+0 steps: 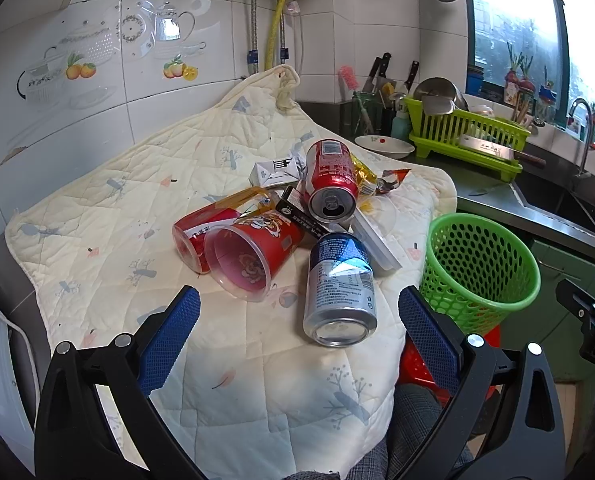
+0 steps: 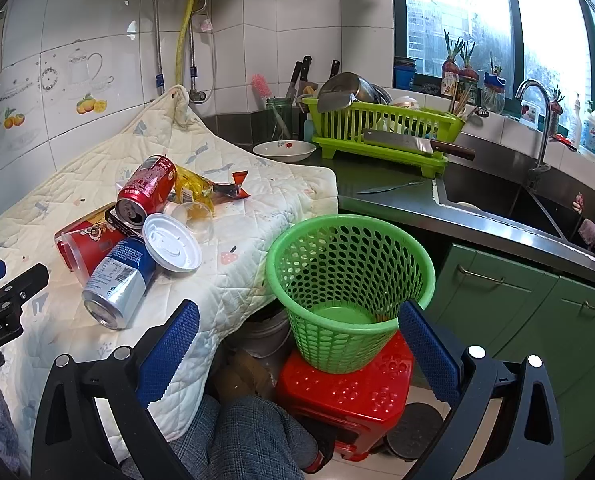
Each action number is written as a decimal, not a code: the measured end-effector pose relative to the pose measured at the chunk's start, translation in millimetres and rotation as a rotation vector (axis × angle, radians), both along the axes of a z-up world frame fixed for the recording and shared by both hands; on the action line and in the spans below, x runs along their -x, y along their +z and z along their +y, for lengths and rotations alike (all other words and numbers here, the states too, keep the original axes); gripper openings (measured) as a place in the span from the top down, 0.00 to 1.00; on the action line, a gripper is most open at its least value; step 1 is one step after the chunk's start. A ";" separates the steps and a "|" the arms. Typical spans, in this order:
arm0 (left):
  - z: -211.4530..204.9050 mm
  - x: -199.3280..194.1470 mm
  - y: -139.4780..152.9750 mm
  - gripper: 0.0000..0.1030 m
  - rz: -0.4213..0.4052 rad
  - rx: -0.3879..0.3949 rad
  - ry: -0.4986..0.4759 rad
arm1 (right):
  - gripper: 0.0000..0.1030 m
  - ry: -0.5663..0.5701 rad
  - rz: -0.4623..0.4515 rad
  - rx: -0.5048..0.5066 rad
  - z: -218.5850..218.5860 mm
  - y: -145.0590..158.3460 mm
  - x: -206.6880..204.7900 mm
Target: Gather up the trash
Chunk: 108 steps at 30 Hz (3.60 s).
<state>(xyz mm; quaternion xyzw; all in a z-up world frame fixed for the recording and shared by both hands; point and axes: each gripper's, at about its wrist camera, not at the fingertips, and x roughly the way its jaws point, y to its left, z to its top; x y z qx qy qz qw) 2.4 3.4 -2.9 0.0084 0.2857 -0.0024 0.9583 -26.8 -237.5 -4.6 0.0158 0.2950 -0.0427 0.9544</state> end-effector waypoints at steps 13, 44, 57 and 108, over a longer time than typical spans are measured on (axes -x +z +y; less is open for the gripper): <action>2.4 1.4 1.4 0.05 -0.003 0.001 0.009 | 0.06 0.012 0.003 -0.008 6.4 -0.5 -0.7; 6.0 2.8 10.8 0.05 -0.029 -0.001 0.019 | 0.06 0.019 -0.024 -0.030 6.3 2.6 -0.7; 4.8 5.5 16.1 0.05 -0.046 -0.001 0.016 | 0.06 0.022 -0.037 -0.032 7.9 4.9 2.8; 73.1 -48.9 2.8 0.05 0.036 0.034 0.171 | 0.07 0.468 0.171 -0.263 59.4 -42.2 -135.9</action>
